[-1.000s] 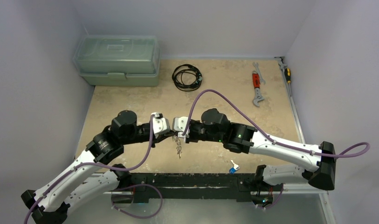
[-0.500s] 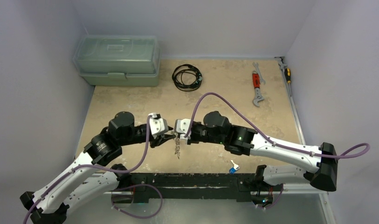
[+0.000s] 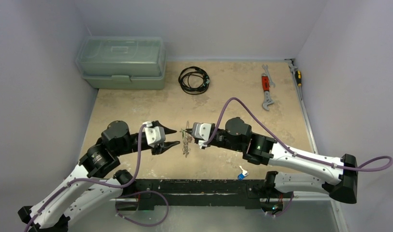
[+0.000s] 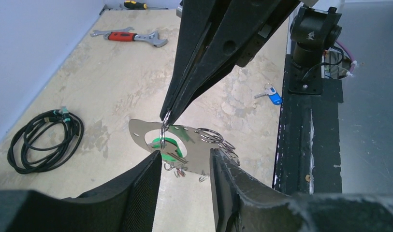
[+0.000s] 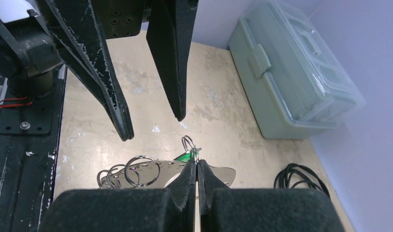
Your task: Put the keys on the keyring
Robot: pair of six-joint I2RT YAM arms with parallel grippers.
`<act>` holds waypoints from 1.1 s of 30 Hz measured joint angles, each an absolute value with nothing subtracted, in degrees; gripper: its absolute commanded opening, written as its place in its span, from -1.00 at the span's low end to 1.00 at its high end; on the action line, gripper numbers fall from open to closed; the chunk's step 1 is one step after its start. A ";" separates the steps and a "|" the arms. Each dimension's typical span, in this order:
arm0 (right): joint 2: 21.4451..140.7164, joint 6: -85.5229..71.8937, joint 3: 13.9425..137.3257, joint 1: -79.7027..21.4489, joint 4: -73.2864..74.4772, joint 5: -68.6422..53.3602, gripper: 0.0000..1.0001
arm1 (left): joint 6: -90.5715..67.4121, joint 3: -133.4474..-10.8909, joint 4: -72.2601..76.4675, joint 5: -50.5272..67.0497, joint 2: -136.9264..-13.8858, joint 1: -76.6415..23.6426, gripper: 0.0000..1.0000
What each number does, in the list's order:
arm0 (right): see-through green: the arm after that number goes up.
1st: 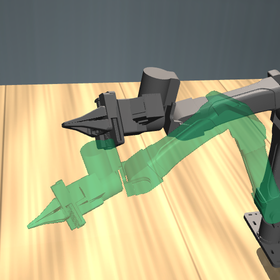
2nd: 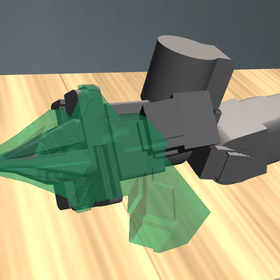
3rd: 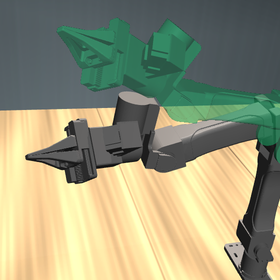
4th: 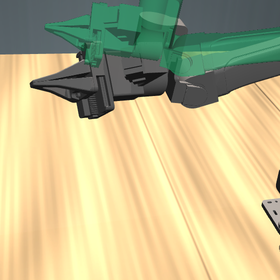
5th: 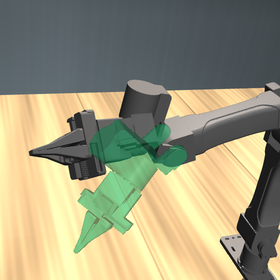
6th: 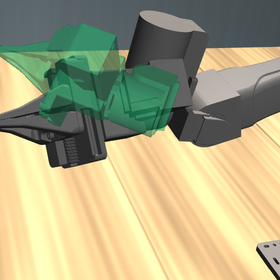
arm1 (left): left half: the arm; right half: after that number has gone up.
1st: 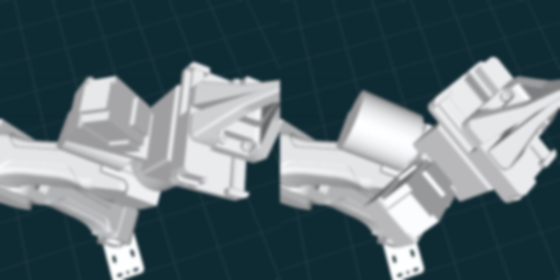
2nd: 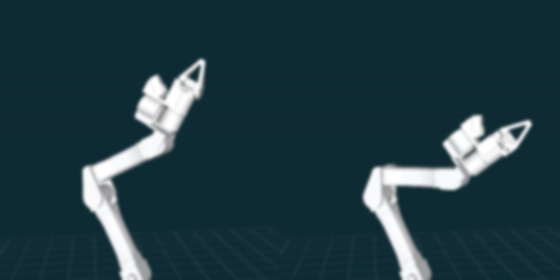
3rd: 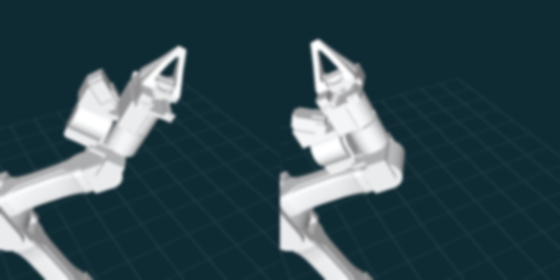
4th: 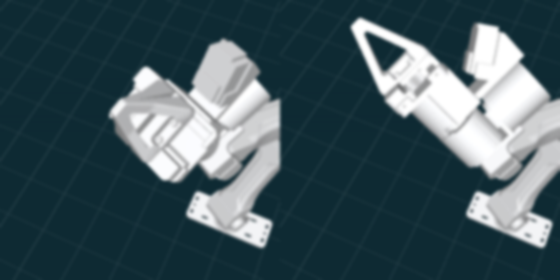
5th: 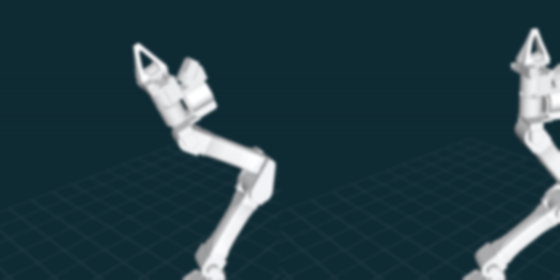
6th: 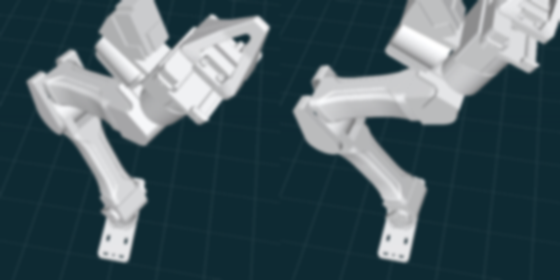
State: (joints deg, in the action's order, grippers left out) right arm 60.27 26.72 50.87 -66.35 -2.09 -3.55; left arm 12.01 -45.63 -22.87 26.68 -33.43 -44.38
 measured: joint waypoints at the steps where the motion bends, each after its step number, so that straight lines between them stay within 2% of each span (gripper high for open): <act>1: 59.88 26.74 50.65 -66.35 -2.37 -3.57 -1.00 | 12.03 -45.32 -22.33 26.57 -33.06 -44.38 -0.23; 12: 56.64 26.68 50.09 -66.37 -2.68 -5.72 -1.00 | 13.08 -43.18 -17.80 25.78 -31.79 -44.38 -0.31; 18: 56.49 26.63 50.09 -66.37 -2.63 -7.07 -1.00 | 13.10 -43.16 -15.51 26.17 -33.28 -44.38 -0.46; 21: 56.42 26.61 50.09 -66.35 -2.63 -7.31 -1.00 | 13.04 -43.13 -13.82 26.96 -33.54 -44.38 -0.72; 26: 55.72 26.46 50.09 -66.35 -2.61 -8.12 -1.00 | 13.04 -43.13 -12.60 28.38 -35.22 -44.38 -0.87; 28: 55.20 26.39 50.09 -66.35 -2.59 -8.32 -1.00 | 13.02 -43.13 -12.56 28.91 -36.01 -44.38 -1.00; 33: 54.57 26.15 50.09 -66.35 -2.50 -8.58 -1.00 | 12.99 -43.13 -12.25 30.02 -36.56 -44.40 -1.00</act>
State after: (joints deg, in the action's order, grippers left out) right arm 54.57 26.15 50.09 -66.35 -2.50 -8.58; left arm 12.99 -43.13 -12.25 30.02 -36.56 -44.40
